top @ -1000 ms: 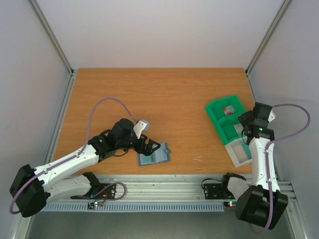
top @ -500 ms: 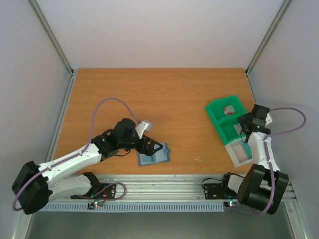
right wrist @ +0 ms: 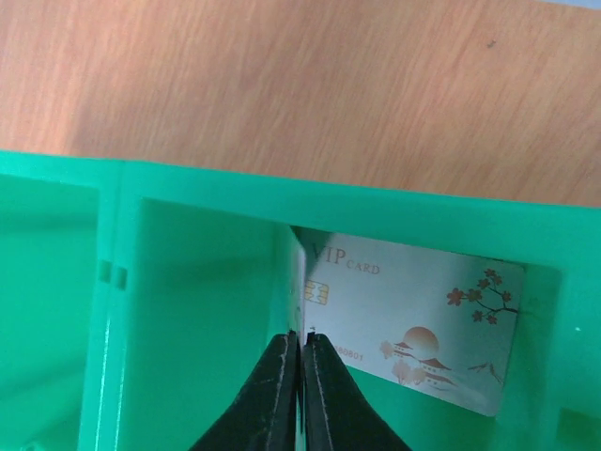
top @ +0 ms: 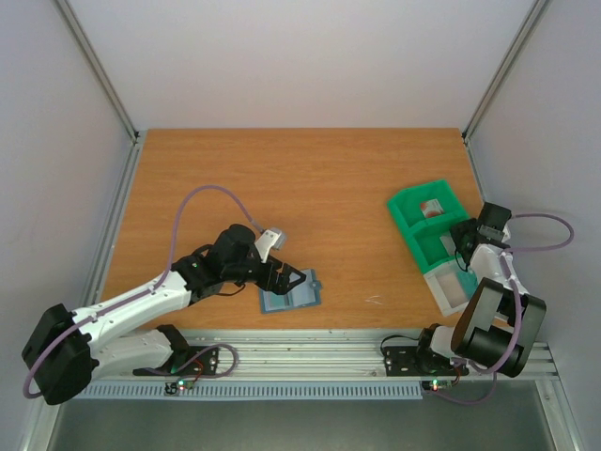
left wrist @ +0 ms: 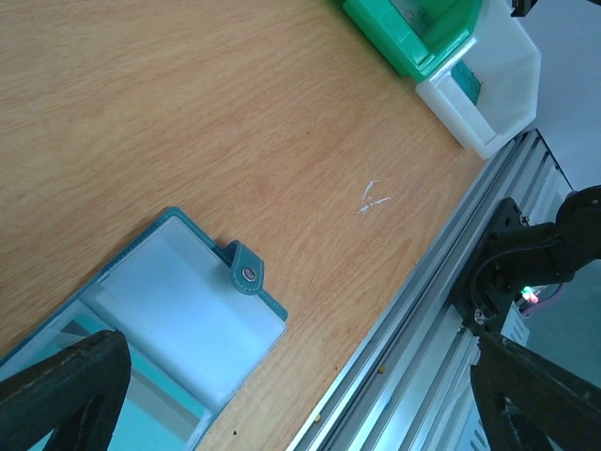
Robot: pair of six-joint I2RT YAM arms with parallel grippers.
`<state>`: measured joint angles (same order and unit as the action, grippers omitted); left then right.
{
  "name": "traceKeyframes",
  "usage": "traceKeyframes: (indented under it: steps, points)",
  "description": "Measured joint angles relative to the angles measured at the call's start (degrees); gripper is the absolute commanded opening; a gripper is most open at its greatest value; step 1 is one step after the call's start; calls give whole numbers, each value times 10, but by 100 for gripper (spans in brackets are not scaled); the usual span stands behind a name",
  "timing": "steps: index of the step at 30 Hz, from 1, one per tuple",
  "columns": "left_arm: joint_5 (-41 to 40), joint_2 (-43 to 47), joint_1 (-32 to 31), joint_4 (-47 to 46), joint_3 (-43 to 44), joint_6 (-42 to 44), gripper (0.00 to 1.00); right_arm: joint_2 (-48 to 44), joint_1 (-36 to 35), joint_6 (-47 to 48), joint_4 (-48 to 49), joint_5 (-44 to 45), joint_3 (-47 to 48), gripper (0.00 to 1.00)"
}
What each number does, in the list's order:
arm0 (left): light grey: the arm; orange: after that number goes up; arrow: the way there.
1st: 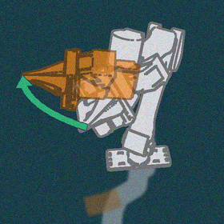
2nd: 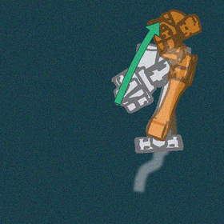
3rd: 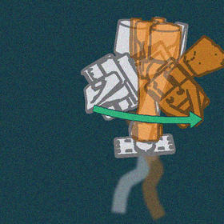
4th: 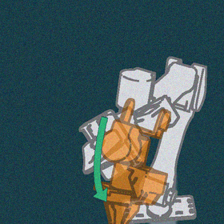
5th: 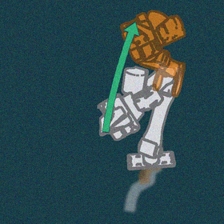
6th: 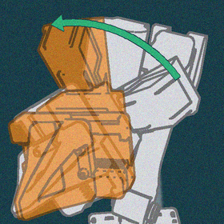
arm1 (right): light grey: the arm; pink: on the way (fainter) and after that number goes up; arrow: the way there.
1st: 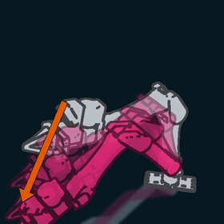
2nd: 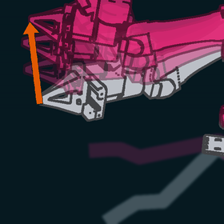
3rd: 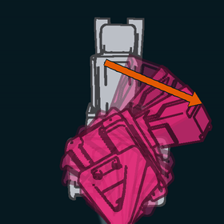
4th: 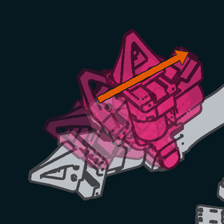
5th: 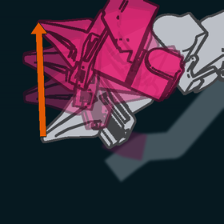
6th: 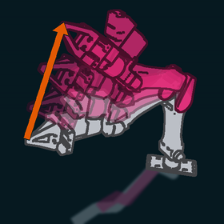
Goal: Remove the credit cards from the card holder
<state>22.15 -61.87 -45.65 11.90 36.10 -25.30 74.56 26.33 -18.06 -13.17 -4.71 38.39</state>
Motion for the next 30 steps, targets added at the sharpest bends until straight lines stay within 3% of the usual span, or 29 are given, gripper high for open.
traceKeyframes:
  steps: [30]
  points:
    - [-47,-12,3,38,0,-18,99,40,4,-15,-86,10,54,18]
